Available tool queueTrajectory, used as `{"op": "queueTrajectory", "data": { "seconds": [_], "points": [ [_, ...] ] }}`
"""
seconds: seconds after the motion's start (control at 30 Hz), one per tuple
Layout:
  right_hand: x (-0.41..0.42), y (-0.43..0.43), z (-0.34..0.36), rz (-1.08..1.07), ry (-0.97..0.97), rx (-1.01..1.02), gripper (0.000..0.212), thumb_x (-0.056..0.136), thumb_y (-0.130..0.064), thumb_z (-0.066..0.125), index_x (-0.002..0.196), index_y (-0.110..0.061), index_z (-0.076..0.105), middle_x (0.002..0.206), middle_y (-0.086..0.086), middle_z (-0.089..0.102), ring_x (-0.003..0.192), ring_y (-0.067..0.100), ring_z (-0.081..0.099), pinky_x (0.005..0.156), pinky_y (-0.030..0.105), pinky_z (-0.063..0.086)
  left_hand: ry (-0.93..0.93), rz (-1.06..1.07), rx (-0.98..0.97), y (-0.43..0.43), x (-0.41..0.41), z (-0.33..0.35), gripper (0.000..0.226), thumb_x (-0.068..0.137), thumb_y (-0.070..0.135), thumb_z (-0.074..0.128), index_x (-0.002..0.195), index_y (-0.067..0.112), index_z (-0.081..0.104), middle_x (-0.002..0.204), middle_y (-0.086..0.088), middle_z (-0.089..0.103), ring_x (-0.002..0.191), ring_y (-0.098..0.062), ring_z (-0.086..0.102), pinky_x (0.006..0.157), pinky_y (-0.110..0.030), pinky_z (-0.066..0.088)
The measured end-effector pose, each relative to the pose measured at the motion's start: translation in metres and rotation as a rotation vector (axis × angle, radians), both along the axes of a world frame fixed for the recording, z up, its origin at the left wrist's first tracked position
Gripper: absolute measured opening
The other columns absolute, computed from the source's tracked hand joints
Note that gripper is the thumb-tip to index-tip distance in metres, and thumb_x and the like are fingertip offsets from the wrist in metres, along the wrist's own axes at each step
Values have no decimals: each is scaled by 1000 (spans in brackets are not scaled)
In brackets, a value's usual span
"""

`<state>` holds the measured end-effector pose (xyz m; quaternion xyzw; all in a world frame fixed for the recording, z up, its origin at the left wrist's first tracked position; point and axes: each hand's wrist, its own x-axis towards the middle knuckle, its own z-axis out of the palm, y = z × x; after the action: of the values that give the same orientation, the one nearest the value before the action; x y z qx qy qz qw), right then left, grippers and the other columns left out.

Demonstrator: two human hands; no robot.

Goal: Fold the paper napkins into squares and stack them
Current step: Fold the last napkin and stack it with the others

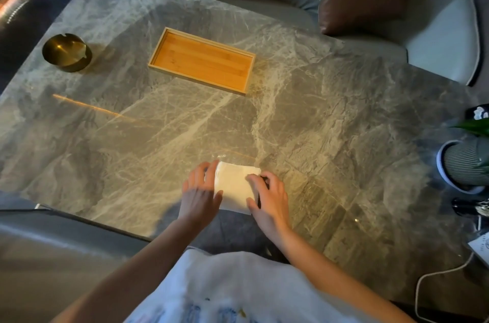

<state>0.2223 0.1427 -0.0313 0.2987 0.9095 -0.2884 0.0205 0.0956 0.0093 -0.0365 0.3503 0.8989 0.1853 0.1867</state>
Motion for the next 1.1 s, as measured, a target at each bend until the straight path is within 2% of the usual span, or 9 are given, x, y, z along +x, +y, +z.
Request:
{"op": "queueTrajectory", "data": {
  "seconds": [0.13,0.23,0.33,0.43,0.57,0.73,0.93,1.03,1.1],
  "points": [
    [-6,-2,-5,168,-188,99,66,86,-27,65,140,-35,28,156,4,12,143,25,10,115,45,19,154,-200,-143,1,3,-6,74,76,26,70,141,21,36,149,-15,34,132,-35,37,105,-52,34],
    [-2,2,-10,141,-304,77,74,88,-33,63,146,-35,17,160,5,1,147,26,1,117,46,11,35,-157,-283,-11,5,-23,72,91,37,50,149,28,8,160,-9,2,146,-29,7,116,-53,12],
    [3,7,-11,143,-311,67,78,88,-35,62,148,-36,13,161,5,-1,148,24,-2,117,44,9,0,-150,-315,-18,4,-29,75,94,41,43,148,31,-8,160,-5,-11,147,-25,-3,117,-54,5],
    [3,7,-11,143,-310,71,79,88,-35,63,148,-36,12,161,4,-1,148,23,-1,118,44,10,7,-127,-293,-13,7,-21,78,92,37,50,150,24,0,160,-7,-2,146,-27,4,116,-53,13],
    [2,6,-9,144,-311,74,79,87,-34,63,148,-35,12,161,5,-1,148,24,0,118,44,11,-23,-25,-183,-11,7,-12,76,82,25,65,144,7,26,148,-13,31,132,-33,34,103,-46,35],
    [1,5,-9,123,-325,65,79,87,-34,64,147,-35,13,161,5,0,148,23,0,117,44,11,-484,217,90,3,16,-6,69,80,10,70,138,1,33,133,-22,38,125,-33,38,105,-37,35],
    [1,5,-11,115,-335,72,80,86,-35,64,148,-35,13,161,4,0,148,23,0,117,42,11,-910,622,188,14,9,0,67,84,12,66,140,2,30,138,-20,38,122,-35,48,104,-48,42],
    [-1,4,-11,109,-337,65,80,87,-35,64,148,-34,13,161,4,-1,148,23,-1,118,42,10,-1038,502,268,16,4,8,59,78,12,68,127,-9,43,118,-27,57,102,-33,58,86,-40,48],
    [-1,4,-9,107,-339,63,79,87,-34,64,148,-34,14,161,4,-1,148,23,0,117,42,10,-1023,359,275,20,2,12,59,69,14,67,119,-12,50,108,-28,61,99,-37,59,87,-45,49]
  ]
}}
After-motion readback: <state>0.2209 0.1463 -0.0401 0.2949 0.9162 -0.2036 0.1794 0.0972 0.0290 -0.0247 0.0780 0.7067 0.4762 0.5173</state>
